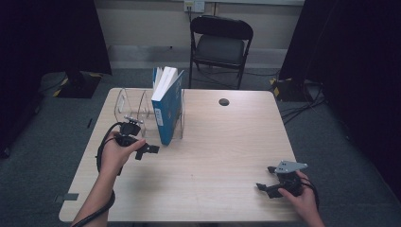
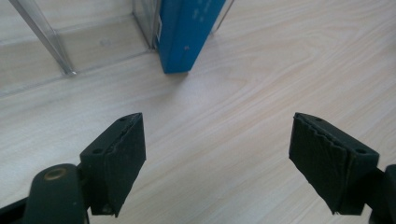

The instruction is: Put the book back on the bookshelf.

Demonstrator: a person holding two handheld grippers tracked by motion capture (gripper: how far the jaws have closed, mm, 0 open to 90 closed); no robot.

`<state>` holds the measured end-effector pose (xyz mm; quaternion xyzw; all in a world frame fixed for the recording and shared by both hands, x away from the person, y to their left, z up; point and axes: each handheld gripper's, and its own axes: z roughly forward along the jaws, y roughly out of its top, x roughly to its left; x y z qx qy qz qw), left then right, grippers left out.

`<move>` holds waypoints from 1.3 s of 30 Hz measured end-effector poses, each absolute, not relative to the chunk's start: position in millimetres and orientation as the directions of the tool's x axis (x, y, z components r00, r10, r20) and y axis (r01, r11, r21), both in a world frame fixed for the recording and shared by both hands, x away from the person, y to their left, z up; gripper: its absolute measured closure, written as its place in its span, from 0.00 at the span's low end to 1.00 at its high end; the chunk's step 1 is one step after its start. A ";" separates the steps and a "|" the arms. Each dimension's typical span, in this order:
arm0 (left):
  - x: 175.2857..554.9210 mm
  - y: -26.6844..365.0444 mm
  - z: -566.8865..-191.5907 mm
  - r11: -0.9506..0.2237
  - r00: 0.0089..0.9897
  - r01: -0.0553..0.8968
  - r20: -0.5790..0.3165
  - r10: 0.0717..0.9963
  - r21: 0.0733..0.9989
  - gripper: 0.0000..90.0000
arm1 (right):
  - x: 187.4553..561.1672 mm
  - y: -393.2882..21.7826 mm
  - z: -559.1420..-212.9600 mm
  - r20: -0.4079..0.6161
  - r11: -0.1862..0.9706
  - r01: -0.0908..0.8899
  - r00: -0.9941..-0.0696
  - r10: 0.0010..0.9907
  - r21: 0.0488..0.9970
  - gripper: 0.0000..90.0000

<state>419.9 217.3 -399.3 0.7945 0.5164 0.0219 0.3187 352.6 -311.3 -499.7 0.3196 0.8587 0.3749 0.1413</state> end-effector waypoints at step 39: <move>399.1 214.4 -472.1 -0.280 0.458 0.835 -0.316 0.831 0.474 0.20 | 352.3 -311.3 -499.7 -0.004 0.517 0.440 -0.758 0.652 0.734 0.15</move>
